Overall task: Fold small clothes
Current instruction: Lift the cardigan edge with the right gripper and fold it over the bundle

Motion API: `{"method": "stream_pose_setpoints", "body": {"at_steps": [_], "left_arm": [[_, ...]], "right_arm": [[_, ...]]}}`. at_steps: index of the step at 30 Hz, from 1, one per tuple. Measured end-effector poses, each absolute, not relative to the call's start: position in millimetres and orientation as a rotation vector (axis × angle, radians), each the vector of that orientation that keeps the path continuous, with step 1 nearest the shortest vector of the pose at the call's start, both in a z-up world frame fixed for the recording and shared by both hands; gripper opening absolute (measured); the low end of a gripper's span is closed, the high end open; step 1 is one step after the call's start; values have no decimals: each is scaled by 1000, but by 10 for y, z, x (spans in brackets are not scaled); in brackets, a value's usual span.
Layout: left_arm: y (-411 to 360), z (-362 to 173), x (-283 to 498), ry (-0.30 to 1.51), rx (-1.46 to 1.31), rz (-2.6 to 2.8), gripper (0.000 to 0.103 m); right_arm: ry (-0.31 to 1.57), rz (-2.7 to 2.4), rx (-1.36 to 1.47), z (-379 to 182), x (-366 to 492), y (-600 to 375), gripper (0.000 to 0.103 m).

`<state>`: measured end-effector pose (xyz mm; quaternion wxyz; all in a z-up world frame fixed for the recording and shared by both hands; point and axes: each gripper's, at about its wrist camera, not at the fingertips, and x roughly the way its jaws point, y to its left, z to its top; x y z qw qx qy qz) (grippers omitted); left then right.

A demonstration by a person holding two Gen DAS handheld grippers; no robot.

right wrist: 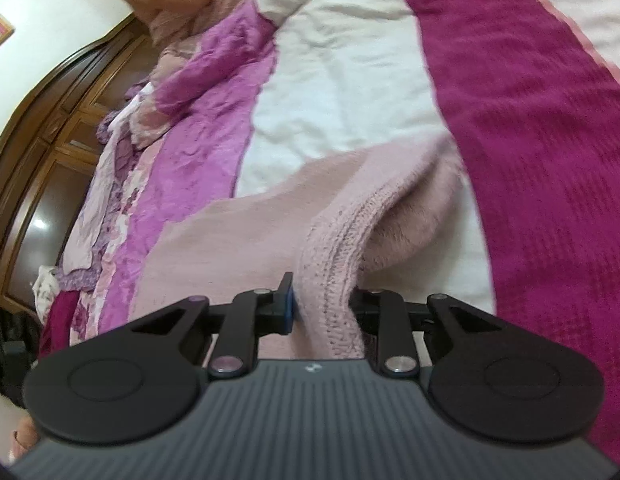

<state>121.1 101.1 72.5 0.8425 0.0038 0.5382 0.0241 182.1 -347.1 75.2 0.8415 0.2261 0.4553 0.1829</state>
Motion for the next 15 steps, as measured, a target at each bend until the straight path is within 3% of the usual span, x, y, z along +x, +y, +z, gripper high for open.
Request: {"method": "stream_pose_setpoints", "body": {"at_steps": [15], "left_arm": [[1344,816,971,1073,1,75,73]], "right_arm": [[975,557,274,1249,1985,-2226,25]]}}
